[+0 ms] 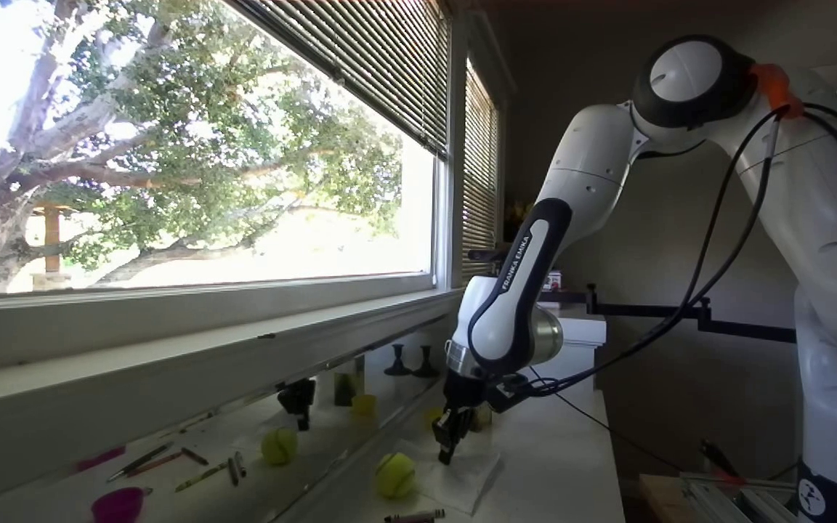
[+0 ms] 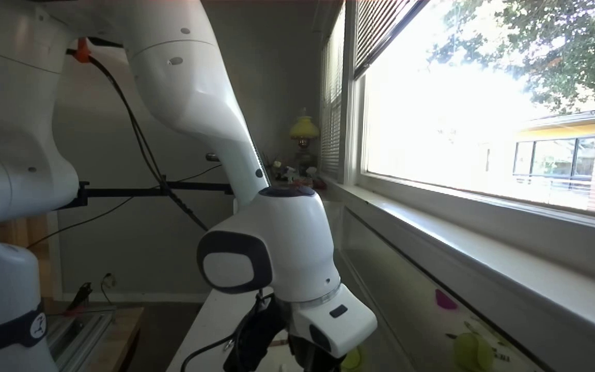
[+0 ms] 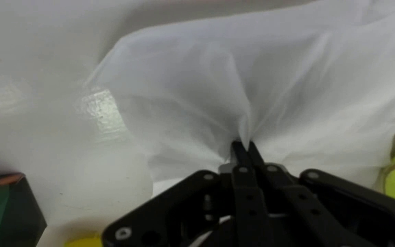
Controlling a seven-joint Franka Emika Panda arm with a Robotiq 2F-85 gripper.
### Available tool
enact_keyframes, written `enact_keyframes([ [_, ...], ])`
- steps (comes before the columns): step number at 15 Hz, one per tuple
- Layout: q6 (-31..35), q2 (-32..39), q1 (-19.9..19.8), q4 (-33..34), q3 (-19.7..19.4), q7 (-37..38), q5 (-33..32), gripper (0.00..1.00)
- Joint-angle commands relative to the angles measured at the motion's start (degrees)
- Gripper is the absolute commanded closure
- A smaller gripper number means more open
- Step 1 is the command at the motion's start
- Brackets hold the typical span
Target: Use the tissue to wipe the window
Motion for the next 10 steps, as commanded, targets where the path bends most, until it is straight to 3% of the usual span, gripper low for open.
enact_keyframes([
  [1, 1.78, 0.89, 0.82, 0.37, -0.56, -0.92, -1.21, 1.0],
  [2, 2.59, -0.01, 3.29, 0.05, -3.04, -0.43, -1.65, 1.0],
  [6, 6.36, -6.25, 7.1, -1.69, -6.57, 0.05, -2.0, 1.0],
  [8, 7.86, -10.49, 6.7, -2.67, -4.86, -0.82, -1.13, 1.0],
  [10, 7.25, -15.03, 4.52, -3.63, 0.0, -1.23, 0.36, 1.0],
])
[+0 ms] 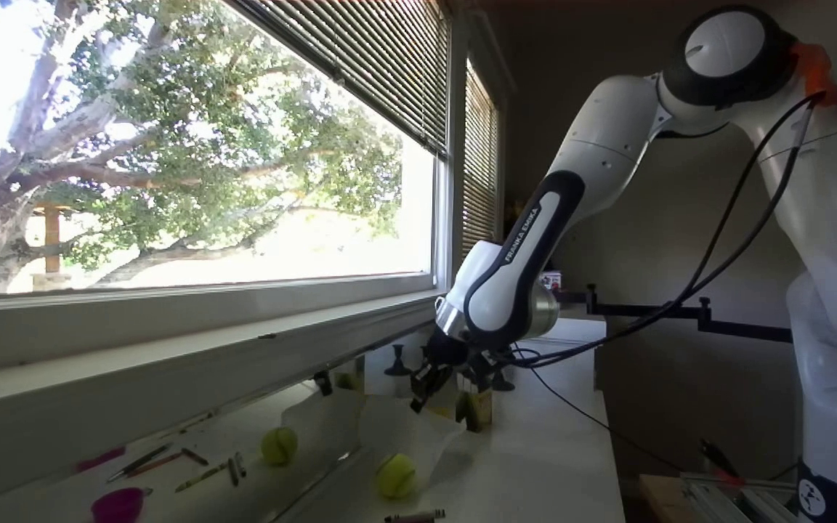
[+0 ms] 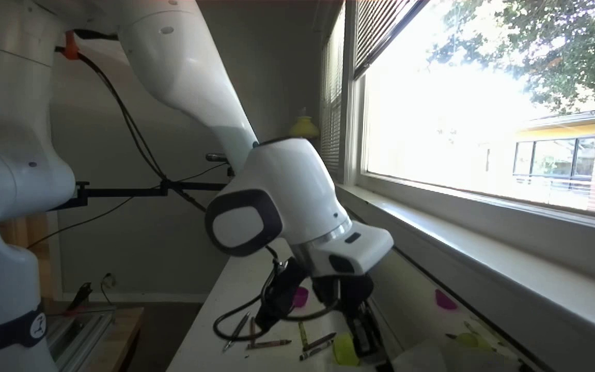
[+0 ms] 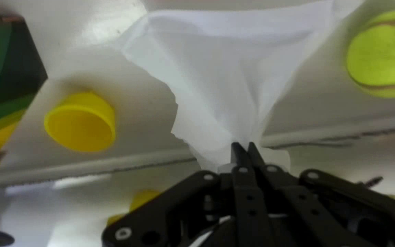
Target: Use the tissue to wipe the window
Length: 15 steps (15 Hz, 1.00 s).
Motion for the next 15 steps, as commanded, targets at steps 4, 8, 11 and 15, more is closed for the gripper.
enact_keyframes([
  [4, -0.32, -15.83, -1.17, -5.41, 10.7, -2.21, 3.71, 1.0],
  [8, -0.38, -21.35, 5.77, -5.72, 11.69, -4.84, 8.51, 1.0],
  [11, -0.73, -24.71, 14.47, -6.27, 7.57, -8.33, 11.81, 1.0],
  [15, -1.48, -29.27, 23.02, -7.9, 0.56, -11.89, 13.14, 1.0],
])
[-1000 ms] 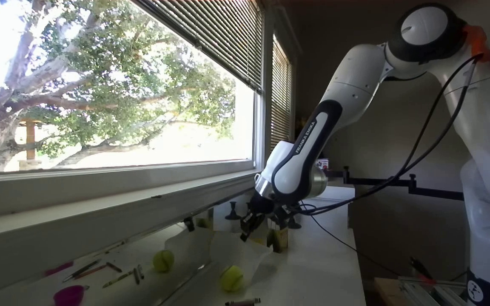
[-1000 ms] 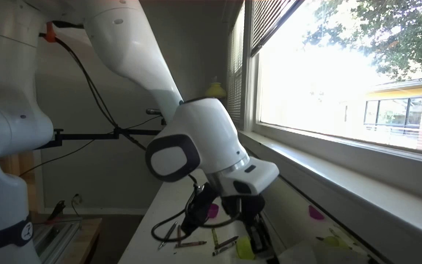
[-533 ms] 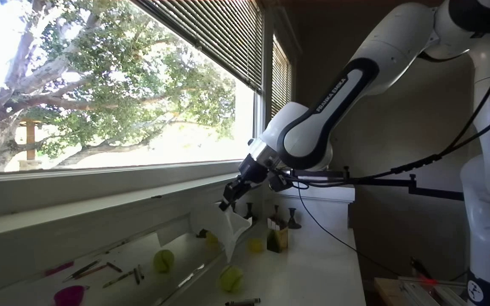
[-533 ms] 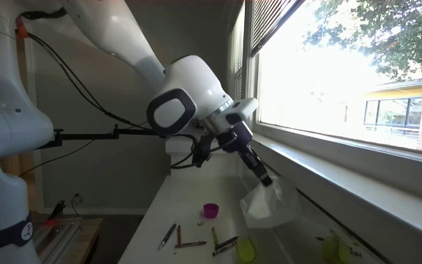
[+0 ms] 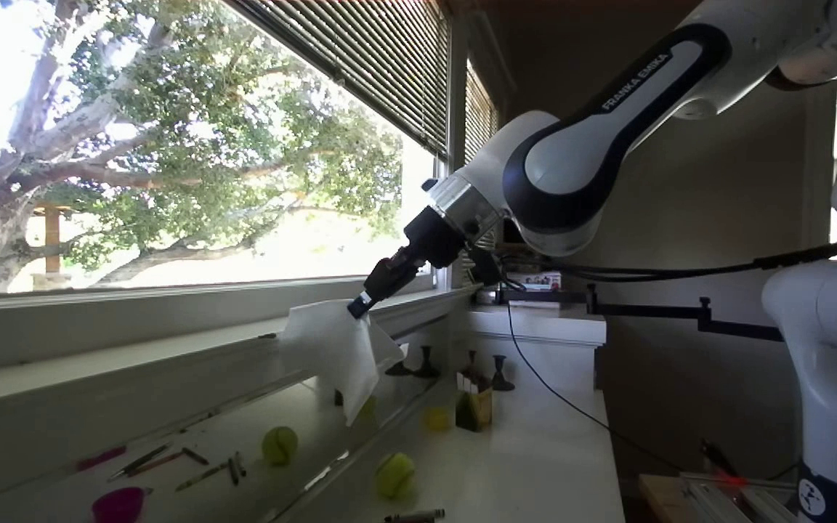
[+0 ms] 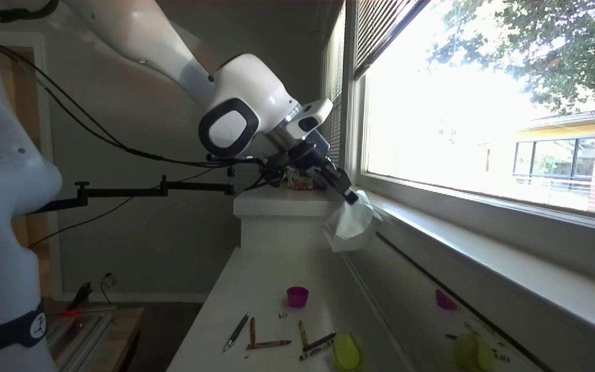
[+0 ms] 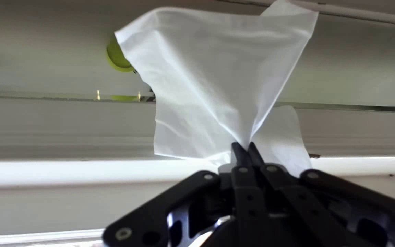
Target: Use the tissue to wipe the window
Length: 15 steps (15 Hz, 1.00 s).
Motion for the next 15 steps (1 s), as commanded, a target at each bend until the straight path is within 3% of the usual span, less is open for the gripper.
enact_keyframes([
  [1, -0.27, -6.16, 7.03, -3.66, -6.91, -5.03, 2.18, 1.0],
  [8, 21.27, -4.45, 6.23, -4.77, -12.41, -10.06, -3.16, 1.0],
  [9, 24.32, -3.58, 1.07, -4.78, -9.54, -4.82, -9.46, 1.0],
  [10, 27.68, -2.16, -0.19, -4.0, -9.5, -5.47, -10.54, 1.0],
  [11, 31.41, -0.72, 2.42, -3.24, -12.02, -9.15, -7.76, 1.0],
  [14, 40.64, 4.26, 1.11, -0.83, -13.52, -8.22, -9.0, 1.0],
  [15, 43.7, 6.42, -2.28, 0.3, -11.47, -6.47, -10.52, 1.0],
])
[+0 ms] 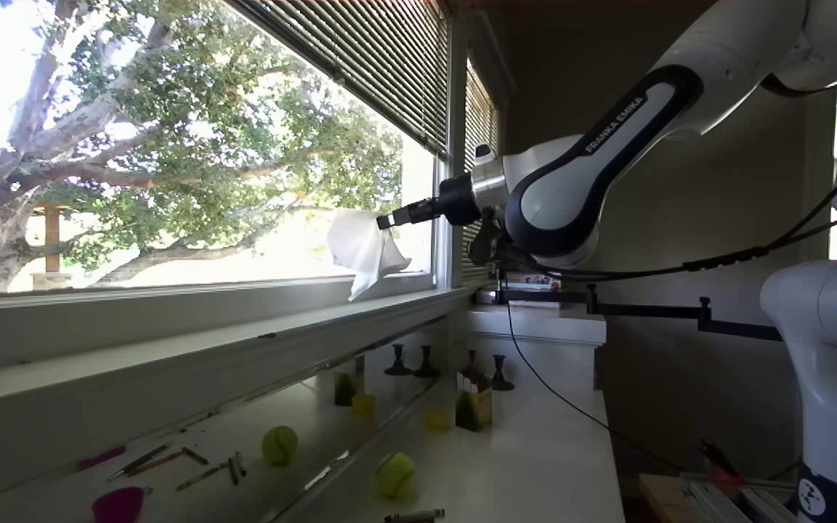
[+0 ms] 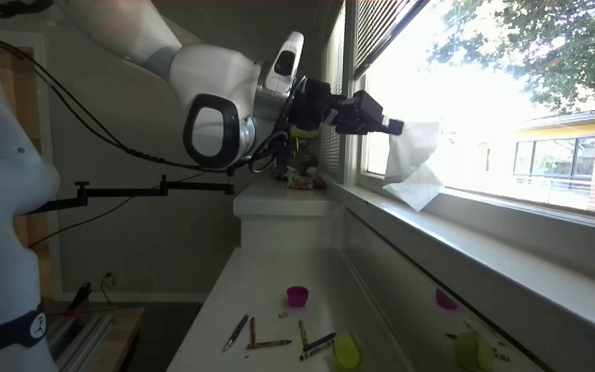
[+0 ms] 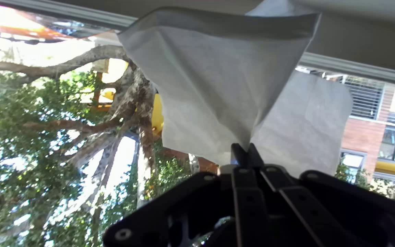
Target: Use the tissue to wipe the window
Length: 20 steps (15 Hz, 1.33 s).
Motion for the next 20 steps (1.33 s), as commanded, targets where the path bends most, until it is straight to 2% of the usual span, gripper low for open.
enact_keyframes([
  [1, 10.34, 7.98, -4.31, 4.87, 0.82, 1.75, -3.47, 1.0],
  [4, 15.26, 13.28, -5.6, 9.26, -0.24, 2.6, -5.15, 1.0],
  [7, 16.91, 17.37, -6.26, 13.78, -0.97, 3.73, -6.44, 1.0],
  [14, 16.92, 23.92, -7.67, 23.29, -1.9, 10.7, -14.07, 1.0],
  [20, 16.73, 27.35, -8.92, 29.1, -2.15, 13.33, -15.65, 1.0],
])
